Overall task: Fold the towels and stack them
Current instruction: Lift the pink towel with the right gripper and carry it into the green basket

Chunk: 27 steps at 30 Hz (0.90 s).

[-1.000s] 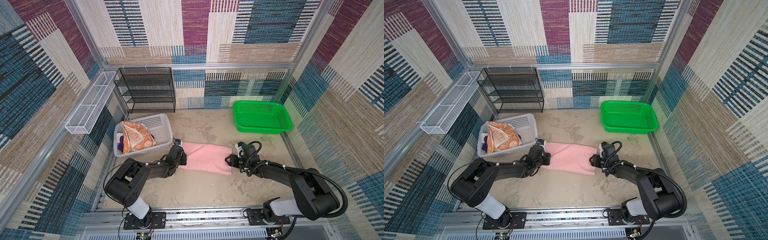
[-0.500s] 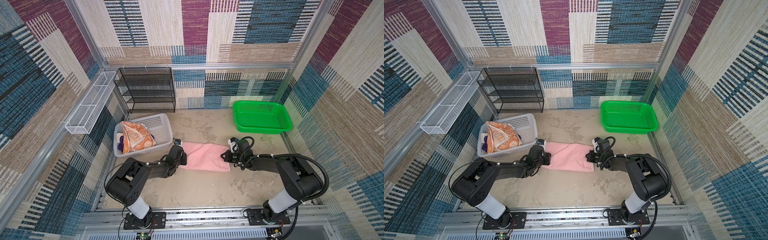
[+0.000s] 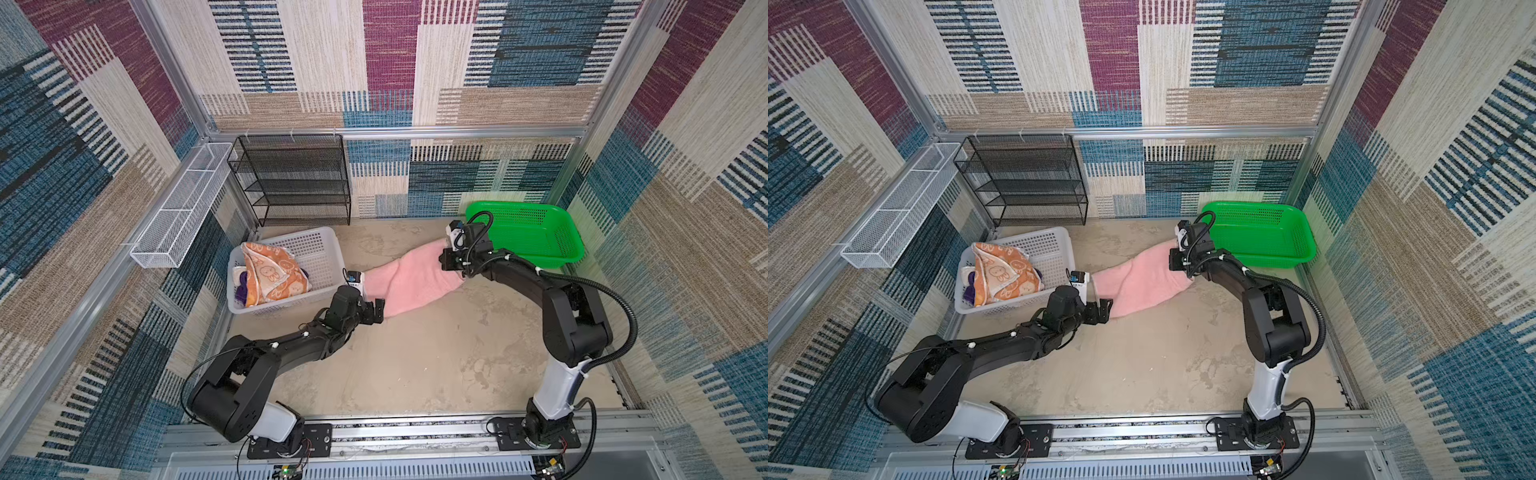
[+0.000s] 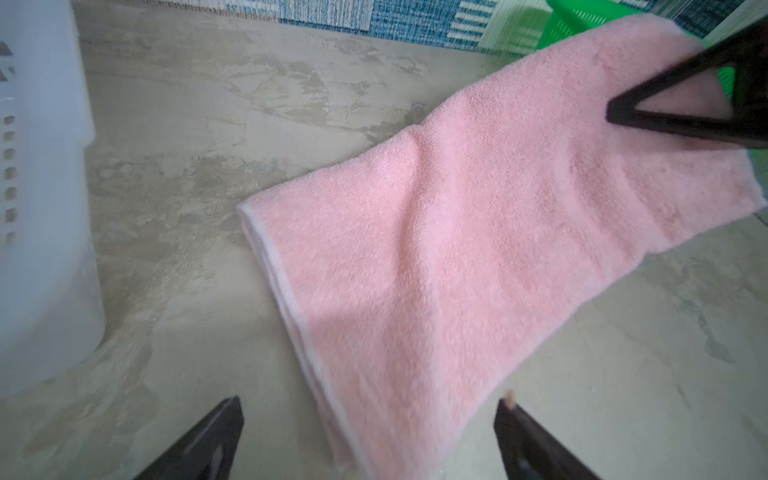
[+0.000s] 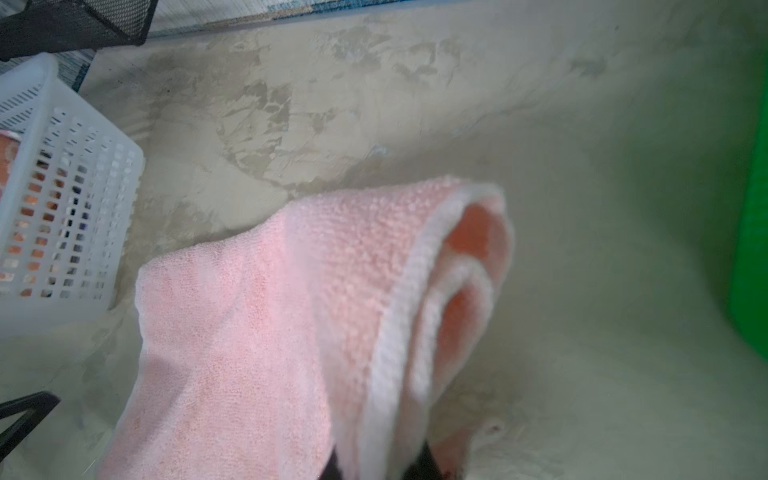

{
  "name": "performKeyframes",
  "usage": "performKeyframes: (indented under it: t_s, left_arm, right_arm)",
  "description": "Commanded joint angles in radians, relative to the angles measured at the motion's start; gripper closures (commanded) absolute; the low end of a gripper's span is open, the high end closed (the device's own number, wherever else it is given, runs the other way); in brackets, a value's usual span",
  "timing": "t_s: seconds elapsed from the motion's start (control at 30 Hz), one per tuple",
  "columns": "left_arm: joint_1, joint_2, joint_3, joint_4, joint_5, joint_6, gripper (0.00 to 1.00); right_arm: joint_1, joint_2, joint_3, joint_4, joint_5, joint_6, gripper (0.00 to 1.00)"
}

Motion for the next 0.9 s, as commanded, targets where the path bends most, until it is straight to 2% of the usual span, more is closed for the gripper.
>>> performKeyframes:
  t_s: [0.0, 0.2, 0.43, 0.73, 0.87]
  left_arm:
    - [0.000, -0.045, -0.014, -0.034, 0.009, 0.035, 0.01]
    - [0.000, -0.101, -0.030, -0.070, -0.021, 0.047, 0.01]
    - [0.000, -0.110, -0.036, -0.092, -0.039, 0.051, 0.01]
    - [0.000, -0.120, -0.041, -0.113, -0.049, 0.055, 0.01]
    - [0.000, -0.129, -0.040, -0.120, -0.057, 0.056, 0.01]
  right_arm:
    - [-0.037, 0.055, 0.150, -0.175, 0.009, -0.107, 1.00]
    - [-0.089, 0.167, 0.439, -0.320, 0.027, -0.166, 1.00]
    - [-0.160, 0.262, 0.694, -0.437, 0.033, -0.209, 1.00]
    - [-0.287, 0.290, 0.820, -0.473, 0.010, -0.224, 1.00]
    - [-0.347, 0.292, 0.823, -0.463, 0.052, -0.225, 1.00]
